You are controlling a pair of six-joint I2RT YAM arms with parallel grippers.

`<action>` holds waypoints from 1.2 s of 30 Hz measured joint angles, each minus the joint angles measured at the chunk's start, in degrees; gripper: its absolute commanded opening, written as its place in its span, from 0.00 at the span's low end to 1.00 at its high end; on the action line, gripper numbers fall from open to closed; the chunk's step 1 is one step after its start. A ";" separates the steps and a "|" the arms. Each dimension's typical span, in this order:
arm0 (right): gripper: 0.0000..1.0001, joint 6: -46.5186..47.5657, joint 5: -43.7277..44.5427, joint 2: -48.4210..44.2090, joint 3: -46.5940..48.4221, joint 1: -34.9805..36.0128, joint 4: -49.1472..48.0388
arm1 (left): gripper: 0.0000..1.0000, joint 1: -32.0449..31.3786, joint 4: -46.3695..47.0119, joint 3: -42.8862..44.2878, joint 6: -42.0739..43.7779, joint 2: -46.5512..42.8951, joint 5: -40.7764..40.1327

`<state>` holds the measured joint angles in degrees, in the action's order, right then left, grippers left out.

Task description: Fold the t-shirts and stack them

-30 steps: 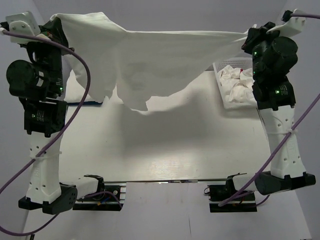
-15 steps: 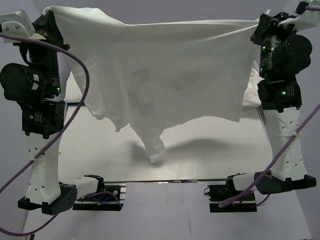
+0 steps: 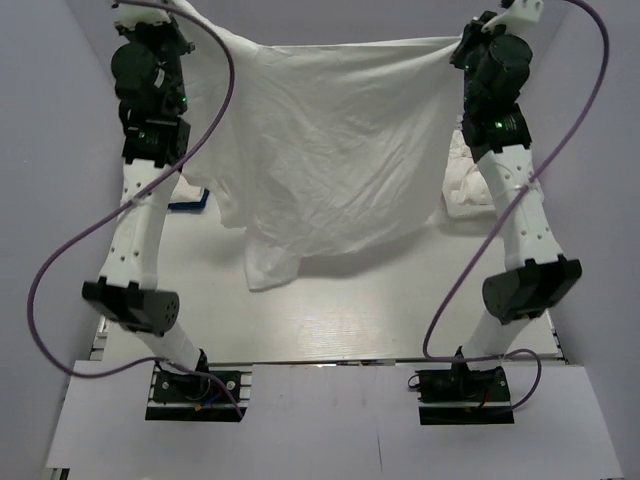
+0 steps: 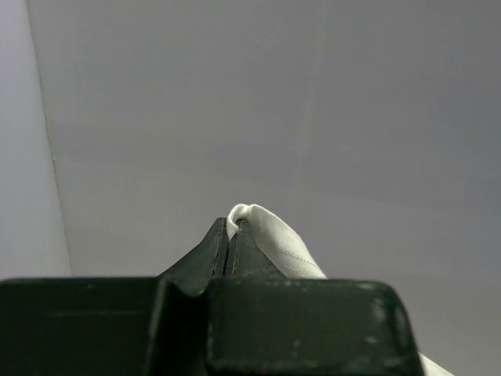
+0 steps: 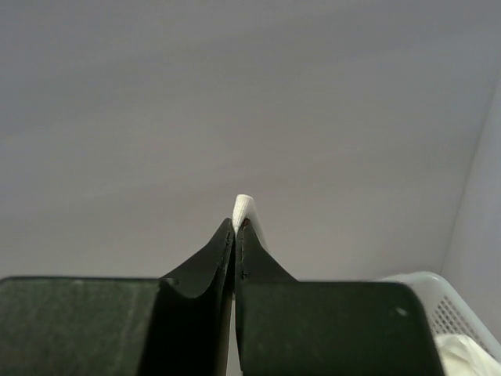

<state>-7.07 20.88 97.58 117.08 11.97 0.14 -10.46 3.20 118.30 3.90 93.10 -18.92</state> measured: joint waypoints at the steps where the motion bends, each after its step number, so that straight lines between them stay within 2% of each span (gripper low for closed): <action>1: 0.00 0.04 -0.13 2.86 2.49 -0.02 -0.52 | 0.00 0.04 0.11 2.45 0.46 2.78 -0.24; 5: 0.00 0.20 -0.50 11.89 10.05 -0.02 -4.81 | 0.00 0.28 1.18 14.08 2.21 14.21 -0.61; 9: 0.00 -0.11 -0.79 15.41 10.78 -0.02 -11.19 | 0.00 0.81 2.89 22.16 2.71 20.83 0.15; 15: 0.00 -1.38 -2.01 15.52 9.81 -0.02 -17.84 | 0.00 1.77 6.03 17.31 1.14 16.00 3.78; 17: 0.00 -1.44 -2.14 13.11 5.79 -0.07 -19.91 | 0.00 1.77 6.29 12.15 0.90 11.54 4.55; 21: 0.00 -1.53 -2.62 6.16 -8.00 -0.35 -23.17 | 0.00 1.75 8.96 -5.53 0.68 -0.07 5.31; 22: 0.00 -1.57 -2.95 4.39 -11.96 -0.42 -23.45 | 0.00 1.77 10.49 -14.40 0.37 -5.18 5.44; 27: 0.00 -2.86 -4.63 -1.01 -29.05 -0.57 -24.83 | 0.00 1.77 12.46 -41.24 -3.19 -19.87 5.11; 31: 0.00 -4.63 -5.42 -4.85 -42.56 -0.61 -24.09 | 0.00 1.66 8.04 -52.89 -8.48 -26.40 4.74; 36: 0.00 -7.72 -7.34 -10.36 -55.30 -0.66 -21.31 | 0.00 1.22 -1.88 -61.40 -15.41 -32.06 8.74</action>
<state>-14.79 13.54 87.22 61.78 11.31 -21.17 -9.23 1.32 56.90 -11.51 61.04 -10.17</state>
